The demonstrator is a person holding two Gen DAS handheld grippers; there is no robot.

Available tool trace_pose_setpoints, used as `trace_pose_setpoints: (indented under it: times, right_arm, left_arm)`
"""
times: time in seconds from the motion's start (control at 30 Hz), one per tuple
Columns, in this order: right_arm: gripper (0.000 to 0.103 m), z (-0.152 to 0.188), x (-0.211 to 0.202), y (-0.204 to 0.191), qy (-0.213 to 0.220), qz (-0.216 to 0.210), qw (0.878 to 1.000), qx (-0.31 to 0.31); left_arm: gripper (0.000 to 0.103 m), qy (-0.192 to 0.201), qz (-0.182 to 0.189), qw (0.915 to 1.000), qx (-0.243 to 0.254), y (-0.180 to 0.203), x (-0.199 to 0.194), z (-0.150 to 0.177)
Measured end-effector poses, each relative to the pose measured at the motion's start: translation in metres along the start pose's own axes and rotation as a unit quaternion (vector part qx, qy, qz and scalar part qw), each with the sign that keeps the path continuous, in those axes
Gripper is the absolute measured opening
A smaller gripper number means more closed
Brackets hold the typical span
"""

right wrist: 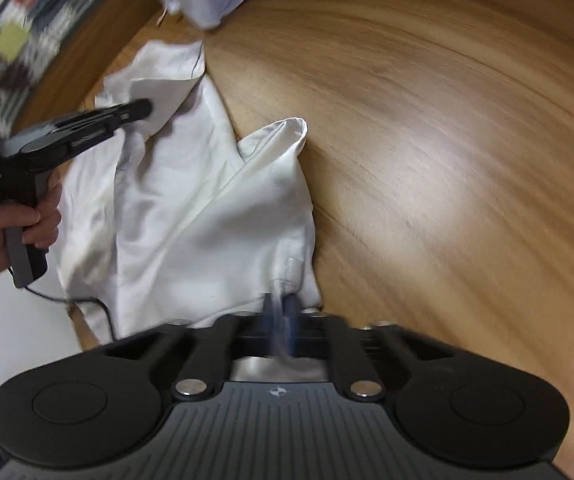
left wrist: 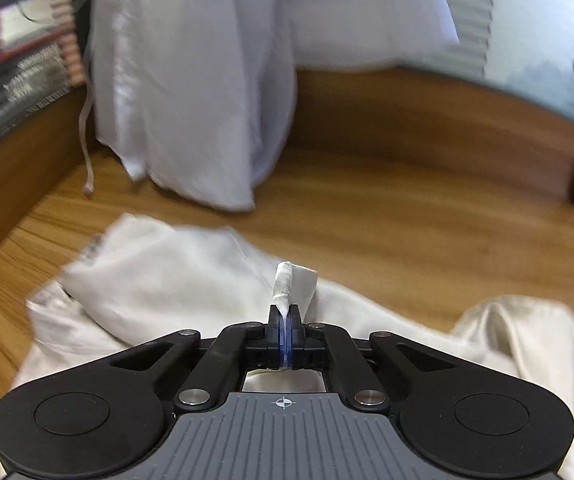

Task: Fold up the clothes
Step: 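Grasp the shirt fabric with the left gripper while the right gripper grasps the collar edge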

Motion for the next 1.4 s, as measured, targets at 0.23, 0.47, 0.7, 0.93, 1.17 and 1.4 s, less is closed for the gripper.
trace_pose_setpoints:
  times: [0.23, 0.47, 0.7, 0.93, 1.17, 1.4]
  right_arm:
    - [0.003, 0.022, -0.088, -0.025, 0.175, 0.032, 0.979, 0.101]
    - [0.003, 0.096, -0.155, -0.102, 0.292, 0.063, 0.943, 0.15]
    - [0.003, 0.169, -0.099, -0.163, 0.231, 0.09, 0.959, 0.138]
    - [0.015, 0.148, -0.08, -0.184, 0.191, 0.126, 0.973, 0.026]
    - [0.035, 0.048, -0.068, -0.158, 0.196, 0.125, 0.971, -0.05]
    - [0.037, -0.035, 0.005, -0.118, 0.14, 0.113, 0.976, -0.125]
  left_arm:
    - [0.003, 0.025, 0.01, 0.9991, -0.032, -0.041, -0.033, -0.067]
    - [0.003, 0.013, 0.036, 0.999, -0.02, -0.079, -0.068, -0.081]
    - [0.003, -0.035, 0.058, 0.997, 0.036, -0.111, -0.078, -0.033]
    - [0.003, -0.04, 0.058, 0.9962, 0.05, -0.127, -0.09, -0.023]
    - [0.003, -0.027, 0.03, 0.9991, 0.012, -0.126, -0.107, -0.019]
    - [0.003, -0.015, -0.035, 0.9976, -0.058, -0.124, -0.127, -0.01]
Point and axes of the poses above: each gripper's, at about its wrist camera, not at the fingertips, and x roughly the way its jaws point, y to its right, z to its underside, the point moved 6 cm from there along x, roughly the way its jaws point, and after that the axes turned 13 degrees about y, right-handed, at the moved point
